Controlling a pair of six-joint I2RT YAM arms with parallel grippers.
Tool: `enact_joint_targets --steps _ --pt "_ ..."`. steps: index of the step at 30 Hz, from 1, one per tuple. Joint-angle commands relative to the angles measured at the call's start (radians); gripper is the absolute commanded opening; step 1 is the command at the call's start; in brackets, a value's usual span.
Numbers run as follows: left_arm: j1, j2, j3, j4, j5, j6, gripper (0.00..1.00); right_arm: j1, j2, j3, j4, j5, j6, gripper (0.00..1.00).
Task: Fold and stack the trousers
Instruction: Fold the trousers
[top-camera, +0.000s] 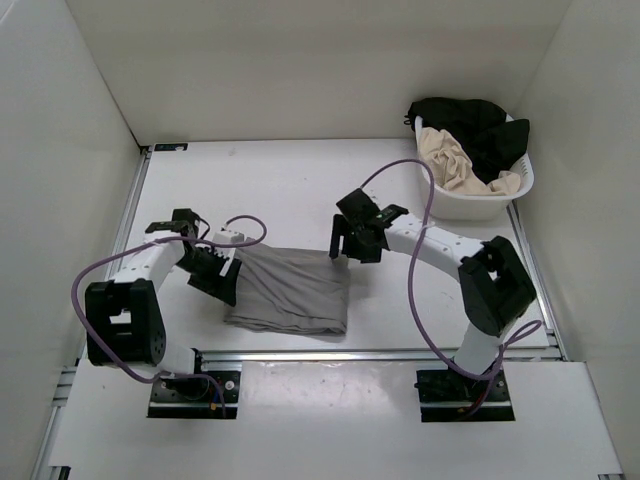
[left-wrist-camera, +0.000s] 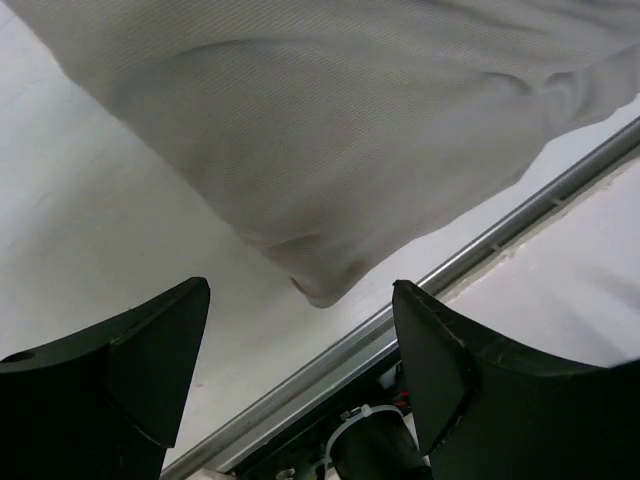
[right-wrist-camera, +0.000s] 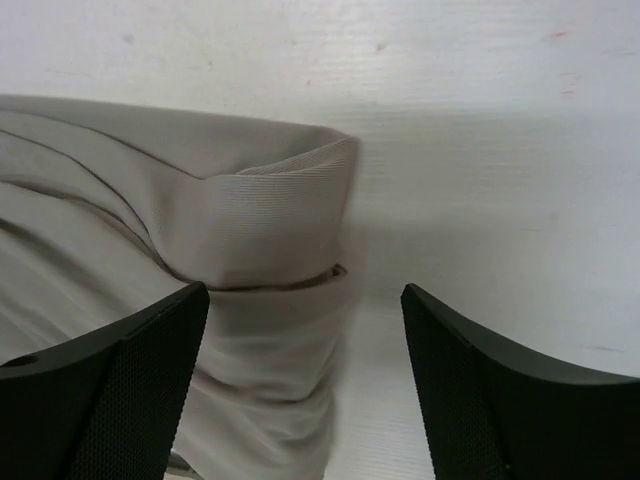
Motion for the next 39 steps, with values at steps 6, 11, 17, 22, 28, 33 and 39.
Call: enact_joint_targets --steps 6,11,17,22,28,33,39 --pt "-0.021 0.045 -0.027 0.157 -0.067 -0.001 0.78 -0.005 0.066 -0.074 0.190 -0.193 0.021 0.64" --pt "-0.088 0.085 -0.078 0.177 -0.038 0.031 0.56 -0.023 0.088 -0.083 0.223 -0.163 0.031 0.28" --pt "-0.119 0.094 -0.113 0.200 -0.027 0.054 0.14 -0.074 0.138 -0.030 0.233 -0.091 0.063 0.04" --pt "-0.119 0.094 -0.103 0.209 -0.046 0.054 0.14 -0.131 0.138 -0.028 0.206 0.018 0.141 0.00" --pt "-0.119 0.114 -0.061 0.209 -0.070 0.054 0.14 -0.165 0.183 0.064 0.183 0.092 0.192 0.00" --pt "-0.119 0.149 -0.020 0.209 -0.035 0.045 0.41 -0.165 0.283 0.206 0.126 0.063 0.147 0.20" --pt "-0.110 0.140 0.098 0.145 0.003 0.025 0.69 -0.154 0.200 0.197 0.074 0.110 0.032 0.59"
